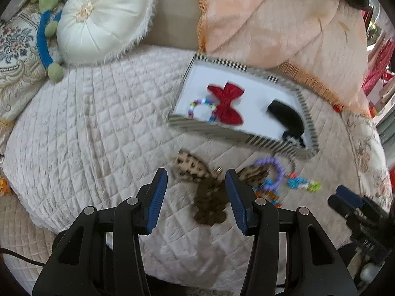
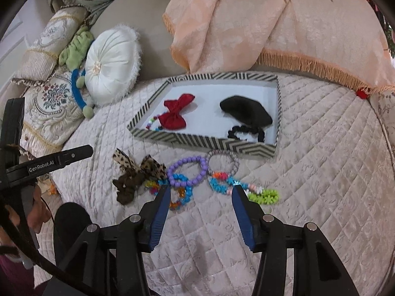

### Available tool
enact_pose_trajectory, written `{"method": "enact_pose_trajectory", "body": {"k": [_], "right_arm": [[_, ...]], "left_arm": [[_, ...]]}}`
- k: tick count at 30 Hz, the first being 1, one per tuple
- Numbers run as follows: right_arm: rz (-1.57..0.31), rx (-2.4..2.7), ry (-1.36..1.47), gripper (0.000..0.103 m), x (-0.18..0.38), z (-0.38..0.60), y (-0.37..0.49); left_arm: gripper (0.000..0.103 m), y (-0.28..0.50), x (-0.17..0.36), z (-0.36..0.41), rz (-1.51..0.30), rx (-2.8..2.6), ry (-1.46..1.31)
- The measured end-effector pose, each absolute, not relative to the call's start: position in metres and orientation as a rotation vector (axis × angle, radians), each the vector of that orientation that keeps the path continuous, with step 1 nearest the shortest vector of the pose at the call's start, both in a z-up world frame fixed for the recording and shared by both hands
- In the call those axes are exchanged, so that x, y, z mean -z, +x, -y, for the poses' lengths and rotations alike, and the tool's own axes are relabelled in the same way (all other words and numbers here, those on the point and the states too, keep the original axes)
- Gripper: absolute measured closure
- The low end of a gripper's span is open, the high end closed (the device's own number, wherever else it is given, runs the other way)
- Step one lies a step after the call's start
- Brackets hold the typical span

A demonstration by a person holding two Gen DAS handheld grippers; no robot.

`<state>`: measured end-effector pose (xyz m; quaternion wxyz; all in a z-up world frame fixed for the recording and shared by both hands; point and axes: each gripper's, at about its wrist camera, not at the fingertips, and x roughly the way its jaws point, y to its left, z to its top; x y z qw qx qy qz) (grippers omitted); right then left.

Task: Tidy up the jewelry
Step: 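Grasp leopard-print bow scrunchie with left tool while right tool grasps purple bead bracelet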

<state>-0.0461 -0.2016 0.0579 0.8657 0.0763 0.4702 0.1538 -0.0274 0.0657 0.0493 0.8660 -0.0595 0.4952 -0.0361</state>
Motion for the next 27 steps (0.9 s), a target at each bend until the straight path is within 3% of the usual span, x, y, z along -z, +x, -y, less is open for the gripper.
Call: {"method": "enact_pose_trajectory", "body": {"k": [9, 18, 27], "right_arm": [[-1.057, -0.368, 0.15, 0.054, -0.029, 0.189, -0.042], [-1.044, -0.353, 0.083, 0.054, -0.018, 0.179, -0.002], [-1.065, -0.415, -0.132, 0.069, 0.004, 0.147, 0.045]], "left_arm": [[0.055, -0.026, -0.001, -0.065, -1.188, 0.117, -0.171], [0.054, -0.007, 0.014, -0.062, -1.206, 0.075, -0.191], [0.054, 0.008, 0.036, -0.059, -1.244, 0.054, -0.19]]}}
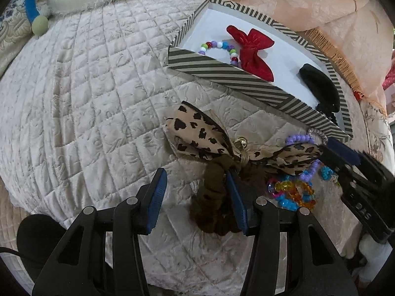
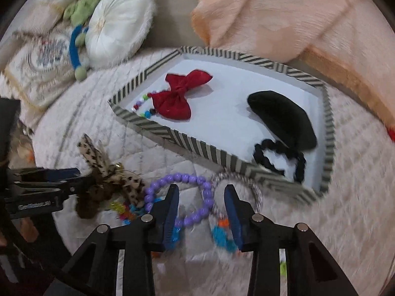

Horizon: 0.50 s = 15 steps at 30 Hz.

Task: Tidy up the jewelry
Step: 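Grasp leopard-print bow scrunchie with left tool while right tool grasps purple bead bracelet, then lift leopard bow scrunchie over tray with left tool while right tool carries purple bracelet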

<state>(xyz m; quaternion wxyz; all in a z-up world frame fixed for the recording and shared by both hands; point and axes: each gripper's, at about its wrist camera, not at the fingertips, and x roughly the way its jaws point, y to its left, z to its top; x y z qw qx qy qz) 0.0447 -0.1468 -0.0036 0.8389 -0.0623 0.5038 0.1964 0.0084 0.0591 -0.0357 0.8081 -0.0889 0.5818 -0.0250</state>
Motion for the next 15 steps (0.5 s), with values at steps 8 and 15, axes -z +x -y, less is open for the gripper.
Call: {"method": "enact_pose_trajectory", "body": {"k": [8, 15], "right_arm": [[-1.09, -0.44, -0.176, 0.094, 0.02, 0.15, 0.051], [-0.998, -0.497, -0.011, 0.094, -0.032, 0.174, 0.034]], "left_arm": [[0.079, 0.012, 0.04, -0.054, -1.215, 0.087, -0.174], [0.09, 0.008, 0.023, -0.059, -1.171, 0.127, -0.209]]}}
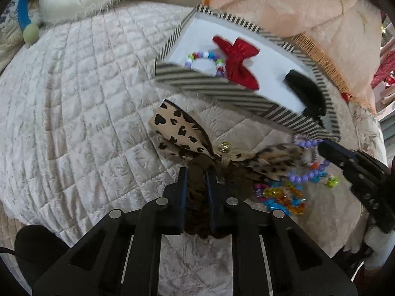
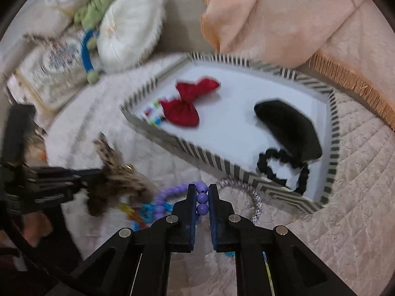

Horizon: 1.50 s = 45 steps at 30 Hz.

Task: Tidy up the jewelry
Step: 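Lift leopard bow scrunchie over tray with left tool while right tool carries purple bracelet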

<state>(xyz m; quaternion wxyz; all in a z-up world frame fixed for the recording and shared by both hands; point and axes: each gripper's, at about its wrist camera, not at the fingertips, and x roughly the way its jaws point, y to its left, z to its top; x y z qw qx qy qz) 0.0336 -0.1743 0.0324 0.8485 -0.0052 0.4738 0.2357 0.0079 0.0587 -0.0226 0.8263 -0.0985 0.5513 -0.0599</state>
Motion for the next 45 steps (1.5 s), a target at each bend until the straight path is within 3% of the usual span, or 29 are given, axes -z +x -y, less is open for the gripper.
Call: {"method": "enact_pose_trajectory", "body": {"k": [16, 45], "right_arm": [[-0.834, -0.486, 0.013, 0.094, -0.111, 0.188, 0.005], [-0.85, -0.432, 0.053, 0.094, -0.103, 0.214, 0.028]], "left_arm": [[0.09, -0.008, -0.053, -0.061, -1.017, 0.154, -0.205], [0.09, 0.061, -0.073, -0.037, -0.968, 0.111, -0.111]]}}
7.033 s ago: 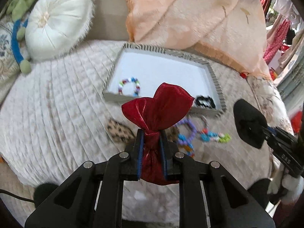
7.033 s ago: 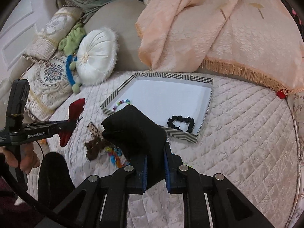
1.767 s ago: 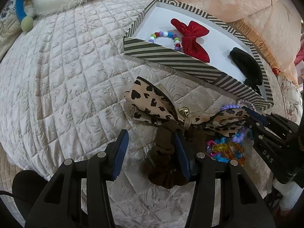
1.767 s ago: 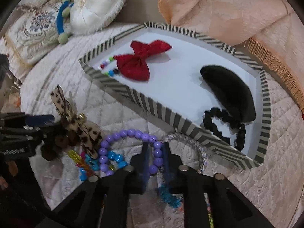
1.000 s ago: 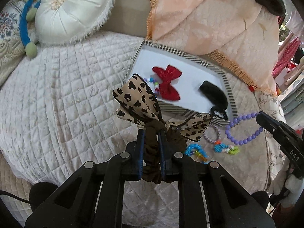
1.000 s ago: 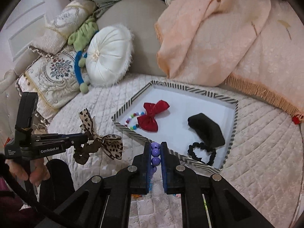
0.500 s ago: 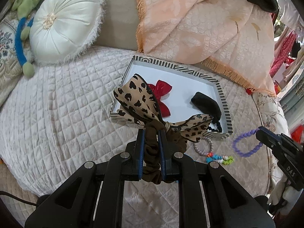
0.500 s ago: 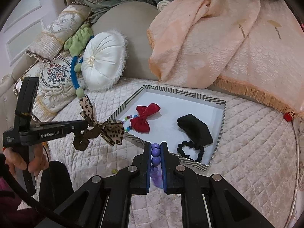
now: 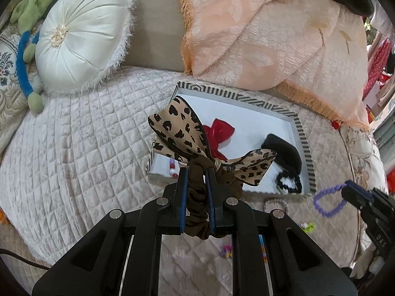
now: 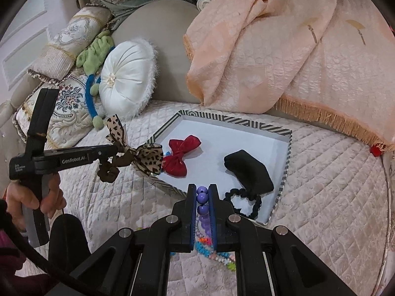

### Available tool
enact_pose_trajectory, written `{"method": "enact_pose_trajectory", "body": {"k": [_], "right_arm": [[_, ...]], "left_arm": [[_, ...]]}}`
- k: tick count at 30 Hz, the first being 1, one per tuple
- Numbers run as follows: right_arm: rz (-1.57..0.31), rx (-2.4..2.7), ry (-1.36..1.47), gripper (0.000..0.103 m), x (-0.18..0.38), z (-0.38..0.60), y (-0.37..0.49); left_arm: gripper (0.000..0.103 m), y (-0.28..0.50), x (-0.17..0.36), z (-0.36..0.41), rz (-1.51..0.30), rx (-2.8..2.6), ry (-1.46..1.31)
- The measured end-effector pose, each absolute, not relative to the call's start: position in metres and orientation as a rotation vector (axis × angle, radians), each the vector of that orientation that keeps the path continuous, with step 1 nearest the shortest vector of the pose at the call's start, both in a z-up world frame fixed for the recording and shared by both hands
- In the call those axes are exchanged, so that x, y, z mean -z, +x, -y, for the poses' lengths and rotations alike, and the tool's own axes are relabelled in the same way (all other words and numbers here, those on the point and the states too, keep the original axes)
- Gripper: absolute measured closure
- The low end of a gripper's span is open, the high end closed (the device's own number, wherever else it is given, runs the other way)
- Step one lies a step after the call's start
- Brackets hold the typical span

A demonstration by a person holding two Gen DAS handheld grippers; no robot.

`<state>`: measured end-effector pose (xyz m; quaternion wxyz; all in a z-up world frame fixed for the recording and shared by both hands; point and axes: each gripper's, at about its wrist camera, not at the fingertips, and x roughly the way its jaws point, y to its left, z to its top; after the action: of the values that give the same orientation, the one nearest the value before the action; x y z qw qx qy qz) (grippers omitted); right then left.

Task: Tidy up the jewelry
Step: 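Lift leopard bow scrunchie over tray with left tool while right tool carries purple bracelet, then open left tool to drop the scrunchie in the tray while right tool drops purple bracelet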

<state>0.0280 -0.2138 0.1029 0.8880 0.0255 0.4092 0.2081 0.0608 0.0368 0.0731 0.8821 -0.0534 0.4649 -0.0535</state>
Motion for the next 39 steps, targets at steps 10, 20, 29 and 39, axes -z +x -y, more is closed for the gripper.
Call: {"method": "enact_pose_trajectory", "body": {"k": [10, 20, 29, 39], "right_arm": [[-0.872, -0.457, 0.059, 0.094, -0.09, 0.189, 0.067], [-0.928, -0.483, 0.151, 0.094, -0.053, 0.164, 0.113], [-1.034, -0.374, 0.183, 0.094, -0.005, 0.186, 0.132], [-1.099, -0.382, 0.165, 0.092, 0.016, 0.181, 0.134]], "left_arm": [[0.09, 0.11, -0.068, -0.04, -0.977, 0.08, -0.137], [0.09, 0.171, -0.049, -0.033, -1.009, 0.052, -0.195], [0.09, 0.221, -0.019, -0.027, -1.023, 0.001, -0.197], [0.083, 0.235, 0.011, -0.026, -1.056, 0.004, -0.202]]}}
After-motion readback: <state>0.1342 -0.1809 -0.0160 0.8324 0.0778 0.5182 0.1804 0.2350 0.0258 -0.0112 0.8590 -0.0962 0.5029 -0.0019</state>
